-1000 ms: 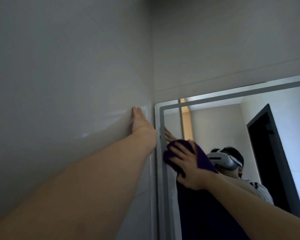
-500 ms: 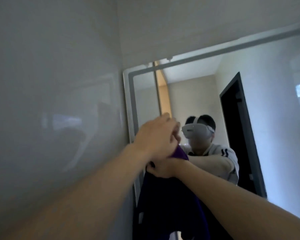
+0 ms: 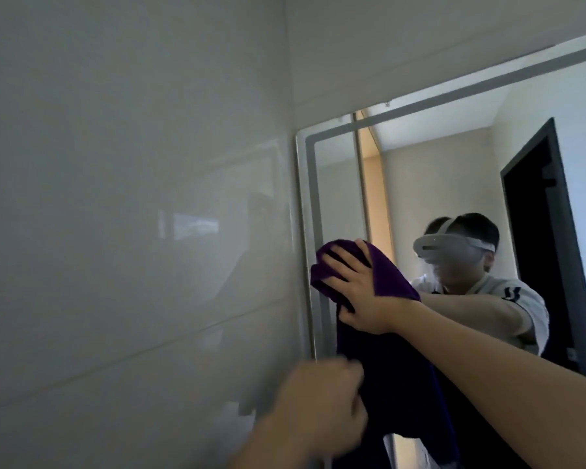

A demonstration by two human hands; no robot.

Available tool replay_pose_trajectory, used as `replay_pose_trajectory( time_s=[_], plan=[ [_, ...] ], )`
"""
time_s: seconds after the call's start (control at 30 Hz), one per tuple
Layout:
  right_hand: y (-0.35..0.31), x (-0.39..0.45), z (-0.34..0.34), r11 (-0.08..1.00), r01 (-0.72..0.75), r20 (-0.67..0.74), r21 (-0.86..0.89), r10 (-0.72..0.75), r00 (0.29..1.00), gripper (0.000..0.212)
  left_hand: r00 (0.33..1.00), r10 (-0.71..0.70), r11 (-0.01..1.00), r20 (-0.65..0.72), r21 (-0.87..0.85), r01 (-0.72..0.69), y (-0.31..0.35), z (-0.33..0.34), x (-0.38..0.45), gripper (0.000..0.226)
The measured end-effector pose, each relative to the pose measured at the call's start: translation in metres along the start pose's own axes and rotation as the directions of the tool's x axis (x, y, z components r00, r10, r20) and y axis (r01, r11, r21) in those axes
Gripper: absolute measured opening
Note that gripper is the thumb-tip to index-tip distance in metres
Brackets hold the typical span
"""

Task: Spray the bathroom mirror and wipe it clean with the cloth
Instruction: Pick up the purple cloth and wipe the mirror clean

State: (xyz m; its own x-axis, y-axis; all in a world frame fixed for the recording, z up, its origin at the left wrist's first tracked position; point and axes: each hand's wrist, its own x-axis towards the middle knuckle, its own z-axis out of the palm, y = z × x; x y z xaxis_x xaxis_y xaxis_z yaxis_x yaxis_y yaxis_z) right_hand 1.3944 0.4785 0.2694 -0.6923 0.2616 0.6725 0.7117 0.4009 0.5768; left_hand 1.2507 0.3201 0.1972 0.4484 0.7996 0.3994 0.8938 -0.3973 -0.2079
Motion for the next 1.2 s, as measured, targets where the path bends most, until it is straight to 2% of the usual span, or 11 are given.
replay_pose_trajectory(
  time_s=[0.1, 0.17, 0.3, 0.4, 0.57, 0.67, 0.73, 0.8, 0.97, 1.1, 1.2],
  plan=[
    [0.002, -0.002, 0.0, 1.0, 0.018, 0.006, 0.005, -0.018, 1.0, 0.072, 0.948, -0.015, 0.999, -0.317, 0.042, 0.03, -0.02, -0.043, 0.015, 0.023],
    [0.003, -0.003, 0.001, 0.999, 0.027, -0.027, 0.029, -0.026, 0.999, 0.073, 0.918, -0.01, 0.998, -0.396, 0.051, 0.033, -0.029, -0.058, 0.028, 0.022],
    [-0.009, -0.007, 0.002, 0.998, -0.043, -0.059, 0.05, 0.046, 0.997, 0.074, 0.921, -0.039, 0.994, -0.387, 0.078, 0.075, -0.044, -0.077, 0.058, 0.032],
    [-0.035, -0.019, 0.015, 0.991, -0.109, -0.082, 0.074, 0.115, 0.99, 0.073, 0.928, -0.06, 0.994, -0.368, 0.067, 0.091, -0.061, -0.095, 0.086, 0.06],
    [-0.064, -0.059, 0.047, 0.987, 0.089, -0.043, 0.135, -0.083, 0.996, 0.072, 0.933, -0.051, 0.965, -0.357, 0.224, 0.139, -0.072, -0.141, 0.131, 0.119],
    [-0.062, -0.063, 0.05, 0.962, 0.162, -0.035, 0.222, -0.158, 0.987, 0.065, 0.955, -0.068, 0.952, -0.287, 0.268, 0.148, -0.077, -0.152, 0.148, 0.139],
    [-0.037, -0.052, 0.034, 0.96, 0.156, -0.074, 0.233, -0.143, 0.987, 0.066, 0.97, -0.075, 0.966, -0.23, 0.226, 0.128, -0.079, -0.145, 0.158, 0.142],
    [0.004, -0.025, 0.007, 0.987, 0.082, -0.158, 0.136, -0.06, 0.986, 0.066, 0.969, -0.049, 0.975, -0.243, 0.197, 0.099, -0.086, -0.145, 0.163, 0.132],
    [0.071, 0.039, -0.059, 0.961, -0.255, -0.286, 0.106, 0.275, 0.918, 0.064, 0.94, 0.086, 0.963, -0.329, 0.268, 0.006, -0.1, -0.177, 0.165, 0.1],
    [0.07, 0.045, -0.057, 0.942, -0.331, -0.326, 0.051, 0.329, 0.886, 0.064, 0.916, 0.042, 0.968, -0.399, 0.245, 0.063, -0.103, -0.194, 0.19, 0.131],
    [0.066, 0.045, -0.05, 0.944, -0.322, -0.36, 0.071, 0.326, 0.874, 0.067, 0.933, -0.041, 0.997, -0.359, 0.053, 0.064, -0.104, -0.192, 0.208, 0.141]
  ],
)
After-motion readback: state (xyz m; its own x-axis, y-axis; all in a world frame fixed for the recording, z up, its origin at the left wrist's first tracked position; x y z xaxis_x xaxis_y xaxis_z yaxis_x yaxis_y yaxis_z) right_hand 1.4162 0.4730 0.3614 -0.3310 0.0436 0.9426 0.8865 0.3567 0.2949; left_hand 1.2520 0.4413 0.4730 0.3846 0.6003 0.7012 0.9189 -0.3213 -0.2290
